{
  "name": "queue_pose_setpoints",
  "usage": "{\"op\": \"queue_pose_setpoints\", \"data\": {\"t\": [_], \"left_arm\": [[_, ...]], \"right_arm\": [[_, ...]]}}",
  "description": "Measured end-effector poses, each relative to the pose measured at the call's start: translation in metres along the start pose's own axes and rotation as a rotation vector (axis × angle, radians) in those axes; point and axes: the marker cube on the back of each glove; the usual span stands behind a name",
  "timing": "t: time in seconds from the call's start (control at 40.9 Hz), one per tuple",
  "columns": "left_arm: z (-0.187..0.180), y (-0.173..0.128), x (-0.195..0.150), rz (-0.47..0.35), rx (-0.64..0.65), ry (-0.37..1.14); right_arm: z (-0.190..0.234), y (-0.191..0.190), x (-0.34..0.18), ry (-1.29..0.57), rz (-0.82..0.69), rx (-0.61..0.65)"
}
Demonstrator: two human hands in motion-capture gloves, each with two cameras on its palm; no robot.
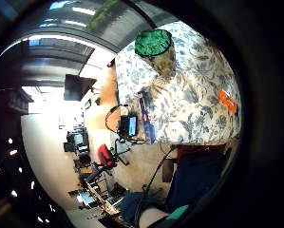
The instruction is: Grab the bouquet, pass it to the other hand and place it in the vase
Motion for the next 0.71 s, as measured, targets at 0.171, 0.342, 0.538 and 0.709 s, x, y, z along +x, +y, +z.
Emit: {"op": "queue_pose_setpoints", "data": {"t": [0.171,0.342,0.538,0.709], "left_arm": [[-0.005,0.012,0.003,0.001,0.016,0.020],[-0.002,0.007,0.005,0.017,0.019,0.010],[0.001,0.005,0.012,0.061,0.035,0.063],[0.010,0.009,0.018,0.066,0.000,0.095]], "right_arm": [[-0.001,0.011,0.000,-0.023,0.001,-0.038],[-0.015,0.014,-0.009,-0.004,-0.006,0.005],[-0.023,-0.007,-0.023,-0.009,-0.018,0.033],[-0.026,0.000,-0.039,-0.011,0.002,-0.044]]}}
